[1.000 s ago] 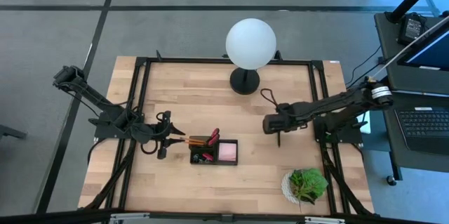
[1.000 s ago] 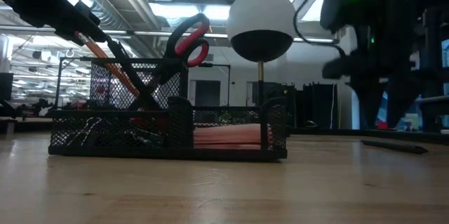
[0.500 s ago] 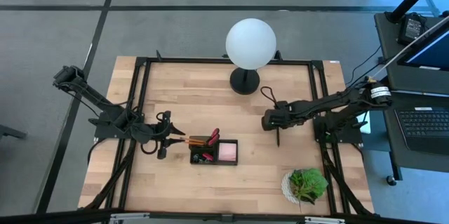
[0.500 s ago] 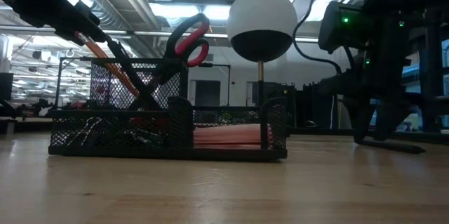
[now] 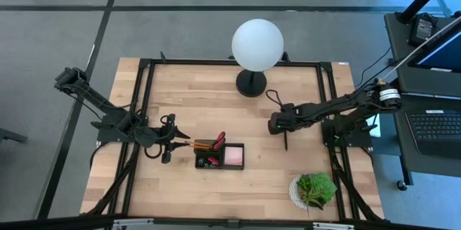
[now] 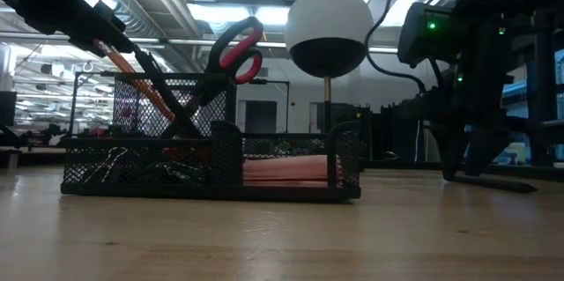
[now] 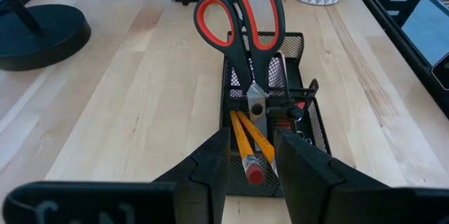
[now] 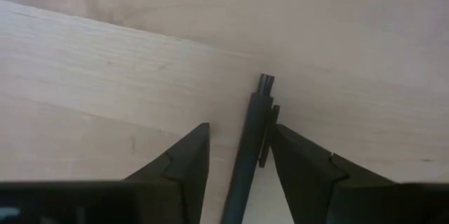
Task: Pick and place office supplies into organizer
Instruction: Put the black pen into the black desk organizer
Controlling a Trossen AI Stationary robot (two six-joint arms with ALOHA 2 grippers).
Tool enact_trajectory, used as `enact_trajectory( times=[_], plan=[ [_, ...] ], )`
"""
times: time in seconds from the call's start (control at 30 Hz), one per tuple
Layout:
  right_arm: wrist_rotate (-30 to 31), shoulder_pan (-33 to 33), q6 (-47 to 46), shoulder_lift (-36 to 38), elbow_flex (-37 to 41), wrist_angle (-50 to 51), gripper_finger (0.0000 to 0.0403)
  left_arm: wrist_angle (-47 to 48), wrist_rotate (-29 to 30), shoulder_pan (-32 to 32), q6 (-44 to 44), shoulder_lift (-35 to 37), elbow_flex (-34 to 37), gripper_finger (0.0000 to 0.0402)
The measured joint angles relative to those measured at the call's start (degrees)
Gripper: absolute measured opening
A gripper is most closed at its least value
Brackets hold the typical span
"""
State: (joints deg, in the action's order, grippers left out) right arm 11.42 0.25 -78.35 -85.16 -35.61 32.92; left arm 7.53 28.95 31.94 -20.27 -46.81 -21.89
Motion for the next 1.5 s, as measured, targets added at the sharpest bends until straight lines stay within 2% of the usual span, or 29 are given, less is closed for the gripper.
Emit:
enact_trajectory(
  times=[0.33, 1.23, 1.5],
  plan=[
    [-0.1, 0.0, 0.9, -0.3, -1.1, -0.2, 0.0121, 0.0, 0.0, 0.0, 0.0, 0.0, 0.0, 0.0106],
    [-4.1, 3.3, 0.8, -0.2, -1.4, -4.3, 0.0119, 0.0, 0.0, 0.0, 0.0, 0.0, 0.0, 0.0106],
    [-3.4, 3.4, 1.1, -3.7, -2.0, -4.0, 0.0119, 0.0, 0.1, 0.0, 0.0, 0.0, 0.0, 0.0106]
  ],
)
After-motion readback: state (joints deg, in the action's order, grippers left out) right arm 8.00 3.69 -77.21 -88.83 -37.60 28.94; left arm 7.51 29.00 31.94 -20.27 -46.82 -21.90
